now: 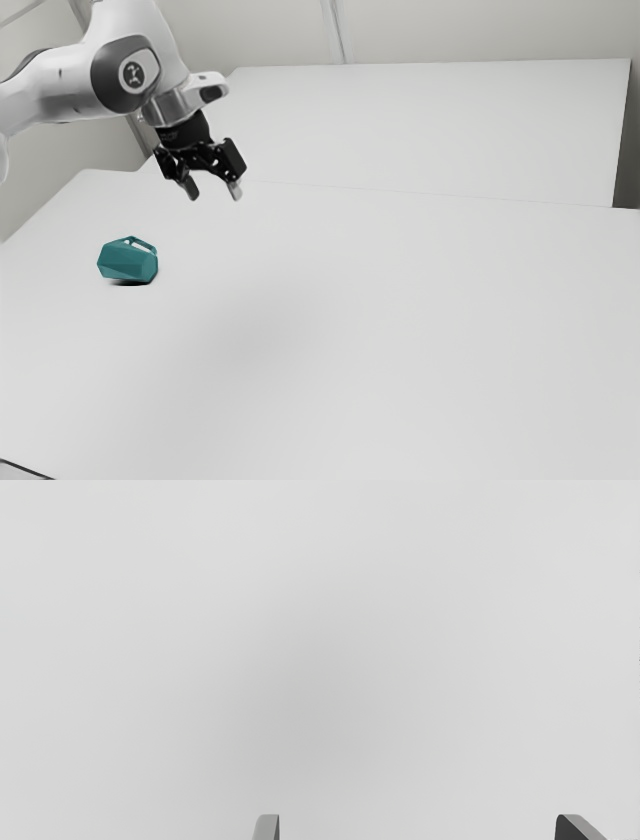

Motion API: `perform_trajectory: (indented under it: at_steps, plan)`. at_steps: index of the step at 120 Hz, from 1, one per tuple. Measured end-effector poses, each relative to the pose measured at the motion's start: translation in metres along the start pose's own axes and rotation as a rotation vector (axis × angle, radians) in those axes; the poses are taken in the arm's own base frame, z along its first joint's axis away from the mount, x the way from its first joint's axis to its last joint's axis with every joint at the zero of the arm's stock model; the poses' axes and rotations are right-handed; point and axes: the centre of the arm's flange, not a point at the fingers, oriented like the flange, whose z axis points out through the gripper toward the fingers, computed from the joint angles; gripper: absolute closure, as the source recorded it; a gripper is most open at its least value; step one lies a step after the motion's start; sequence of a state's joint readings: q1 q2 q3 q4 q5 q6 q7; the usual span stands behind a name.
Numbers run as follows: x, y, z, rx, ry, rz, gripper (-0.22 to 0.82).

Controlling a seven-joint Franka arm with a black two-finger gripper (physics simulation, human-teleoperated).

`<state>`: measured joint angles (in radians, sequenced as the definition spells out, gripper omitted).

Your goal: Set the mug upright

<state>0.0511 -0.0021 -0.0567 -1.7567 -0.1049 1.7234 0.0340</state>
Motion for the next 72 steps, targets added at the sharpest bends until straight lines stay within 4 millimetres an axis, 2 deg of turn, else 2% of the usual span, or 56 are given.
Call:
perform_trajectory:
  at_steps: [21, 30, 34, 38, 43, 50, 56, 62, 72]
  plan:
    - [0.006, -0.027, 0.019, -0.07, 0.01, 0.082, 0.0]
    - [0.01, -0.05, 0.027, -0.099, 0.018, 0.103, 0.0]
    - [0.011, -0.072, 0.029, -0.111, 0.025, 0.092, 0.0]
    - [0.009, -0.103, 0.031, -0.123, 0.035, 0.062, 0.0]
    - [0.0, -0.156, 0.031, -0.136, 0.055, 0.0, 0.0]
    - [-0.025, -0.236, 0.028, -0.147, 0.087, -0.106, 0.0]
    - [-0.046, -0.285, 0.027, -0.152, 0.109, -0.166, 0.0]
    - [-0.054, -0.305, 0.03, -0.157, 0.121, -0.172, 0.0]
    - [-0.043, -0.306, 0.041, -0.168, 0.123, -0.116, 0.0]
